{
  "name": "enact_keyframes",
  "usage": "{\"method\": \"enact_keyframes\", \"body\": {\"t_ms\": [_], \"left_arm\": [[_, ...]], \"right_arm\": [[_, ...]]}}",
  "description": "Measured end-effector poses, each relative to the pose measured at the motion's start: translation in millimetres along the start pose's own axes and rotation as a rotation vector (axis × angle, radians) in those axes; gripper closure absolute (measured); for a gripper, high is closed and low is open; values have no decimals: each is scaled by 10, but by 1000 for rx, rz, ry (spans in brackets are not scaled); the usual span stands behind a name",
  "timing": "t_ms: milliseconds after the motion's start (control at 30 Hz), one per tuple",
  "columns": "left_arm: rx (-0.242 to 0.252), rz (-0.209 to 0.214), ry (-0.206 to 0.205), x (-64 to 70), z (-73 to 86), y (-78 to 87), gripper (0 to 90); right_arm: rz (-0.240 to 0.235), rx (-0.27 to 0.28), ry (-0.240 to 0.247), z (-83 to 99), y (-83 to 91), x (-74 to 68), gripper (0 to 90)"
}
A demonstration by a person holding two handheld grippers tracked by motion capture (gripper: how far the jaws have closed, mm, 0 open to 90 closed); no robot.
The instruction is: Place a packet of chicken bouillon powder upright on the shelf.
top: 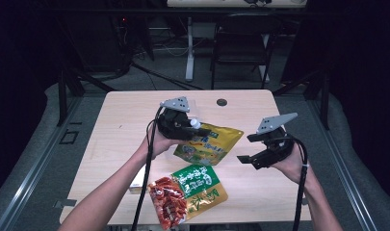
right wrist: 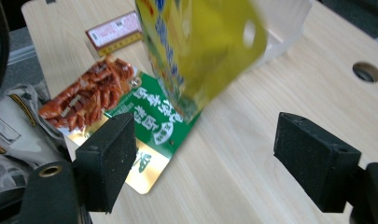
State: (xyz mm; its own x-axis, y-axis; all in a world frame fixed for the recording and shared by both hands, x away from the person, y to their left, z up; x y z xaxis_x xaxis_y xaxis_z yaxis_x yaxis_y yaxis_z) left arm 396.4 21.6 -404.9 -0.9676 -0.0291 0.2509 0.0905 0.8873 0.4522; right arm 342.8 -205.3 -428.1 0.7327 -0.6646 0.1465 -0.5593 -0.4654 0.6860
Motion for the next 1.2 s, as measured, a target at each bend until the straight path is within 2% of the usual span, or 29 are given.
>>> {"method": "enact_keyframes", "body": {"t_ms": [67,233,267,367,400,467,500,533,567,633,767,833,900,1033,1200], "left_arm": [[10,12,-1,-28,-60,23,751],[-9,-9,-23,-90,-140,52,751],[-9,-9,-23,-90,-140,52,751],[-4,-11,-26,-135,-177,74,751],[2,-9,-30,-151,-189,85,751],[12,-13,-31,-174,-205,107,751],[14,-17,-35,-194,-212,120,751],[11,-28,-39,-234,-222,144,751],[11,-28,-39,-234,-222,144,751],[22,-38,-44,-291,-233,177,751],[33,-44,-47,-353,-245,222,751],[41,-50,-49,-386,-253,248,751],[51,-54,-47,-449,-262,280,751],[49,-63,-51,-545,-278,303,751],[67,-73,-48,-638,-305,326,751]], "right_arm": [[5,-35,-18,145,-77,5,179],[14,-77,-67,383,-229,17,159],[14,-77,-67,383,-229,17,159],[50,-94,-83,502,-316,23,159],[55,-96,-101,558,-337,23,159],[48,-97,-138,699,-397,20,158],[48,-97,-138,699,-397,20,158],[29,-99,-171,789,-428,6,156],[25,-107,-179,826,-450,-8,156],[5,-125,-179,863,-482,-40,156],[5,-128,-178,872,-502,-58,157],[9,-125,-186,882,-509,-47,158],[-17,-111,-210,908,-526,-39,159],[-15,-136,-215,975,-571,-33,160],[-22,-137,-223,1000,-576,-19,161]]}}
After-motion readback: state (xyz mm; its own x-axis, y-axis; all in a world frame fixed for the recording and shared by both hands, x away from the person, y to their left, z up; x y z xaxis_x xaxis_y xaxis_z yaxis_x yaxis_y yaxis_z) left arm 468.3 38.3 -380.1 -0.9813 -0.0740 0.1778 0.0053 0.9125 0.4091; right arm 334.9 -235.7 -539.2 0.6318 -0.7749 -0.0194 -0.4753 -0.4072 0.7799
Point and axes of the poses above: each handheld gripper's, and its own axes: y roughly backward along the jaws, z roughly out of its underside, x roughly to its right, the point moved 5 cm from there along -y, roughly forward along the jaws, and after that the axes turned 13 degrees about z, right-handed, at the moved point
